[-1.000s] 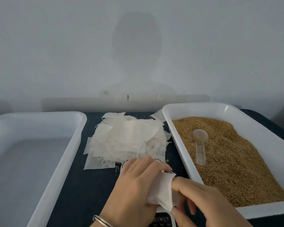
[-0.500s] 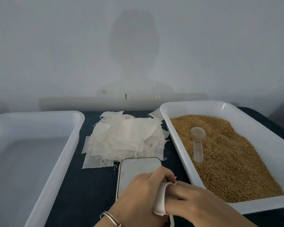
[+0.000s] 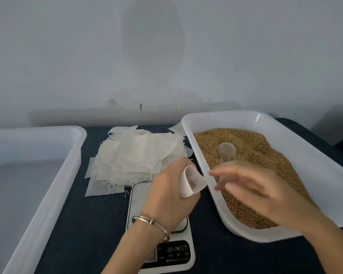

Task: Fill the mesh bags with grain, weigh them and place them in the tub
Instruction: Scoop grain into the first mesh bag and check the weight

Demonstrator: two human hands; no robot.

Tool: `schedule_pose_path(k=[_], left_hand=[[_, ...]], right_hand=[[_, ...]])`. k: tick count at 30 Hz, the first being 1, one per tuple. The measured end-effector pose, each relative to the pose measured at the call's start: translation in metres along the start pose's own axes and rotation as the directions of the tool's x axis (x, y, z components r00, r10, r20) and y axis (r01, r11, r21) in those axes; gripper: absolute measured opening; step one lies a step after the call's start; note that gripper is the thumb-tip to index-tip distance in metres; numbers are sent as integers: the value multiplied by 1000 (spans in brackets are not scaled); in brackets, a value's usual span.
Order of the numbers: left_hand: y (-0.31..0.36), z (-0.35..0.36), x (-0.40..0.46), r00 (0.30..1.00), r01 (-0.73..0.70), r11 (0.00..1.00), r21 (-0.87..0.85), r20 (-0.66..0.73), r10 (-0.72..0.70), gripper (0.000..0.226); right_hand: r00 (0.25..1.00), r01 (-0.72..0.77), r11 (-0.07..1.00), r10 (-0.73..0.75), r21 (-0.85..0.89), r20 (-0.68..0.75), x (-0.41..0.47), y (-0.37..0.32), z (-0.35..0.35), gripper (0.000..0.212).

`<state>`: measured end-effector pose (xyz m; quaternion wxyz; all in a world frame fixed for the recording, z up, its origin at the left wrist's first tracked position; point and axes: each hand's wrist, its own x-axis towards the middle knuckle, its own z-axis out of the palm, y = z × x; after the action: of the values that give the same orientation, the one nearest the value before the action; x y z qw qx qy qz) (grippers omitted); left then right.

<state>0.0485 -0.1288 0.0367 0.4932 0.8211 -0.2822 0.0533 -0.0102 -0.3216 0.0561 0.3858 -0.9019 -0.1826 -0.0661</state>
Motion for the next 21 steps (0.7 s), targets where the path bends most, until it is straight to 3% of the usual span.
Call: schedule_pose_path(k=[2, 4, 7, 10, 13, 17, 21], left_hand=[[3, 8, 7, 999, -28, 999, -25, -22, 28, 32], [7, 16, 16, 998, -58, 996, -68, -17, 57, 33], [14, 33, 34, 992, -101, 980, -171, -97, 85, 28], [21, 58, 53, 974, -65, 907, -416, -222, -32, 21], [19, 77, 74, 948, 65, 755, -652, -197, -251, 20], [7, 89, 90, 941, 254, 712, -654, -3, -338, 20], [-1, 93, 92, 955, 269, 774, -573, 55, -292, 15]], right_hand=[[985, -163, 976, 168, -144, 26, 5, 23, -9, 32], [928, -279, 898, 343, -341, 146, 9, 39, -12, 43], [834, -257, 791, 472, -555, 286, 19, 49, -6, 46], [850, -271, 773, 471, -573, 235, 35, 54, -3, 16], [868, -306, 730, 477, -611, 136, 32, 66, -13, 27], [876, -395, 740, 482, -544, 21, -1, 84, -43, 33], [776, -521, 635, 631, -570, -6, -25, 93, -67, 66]])
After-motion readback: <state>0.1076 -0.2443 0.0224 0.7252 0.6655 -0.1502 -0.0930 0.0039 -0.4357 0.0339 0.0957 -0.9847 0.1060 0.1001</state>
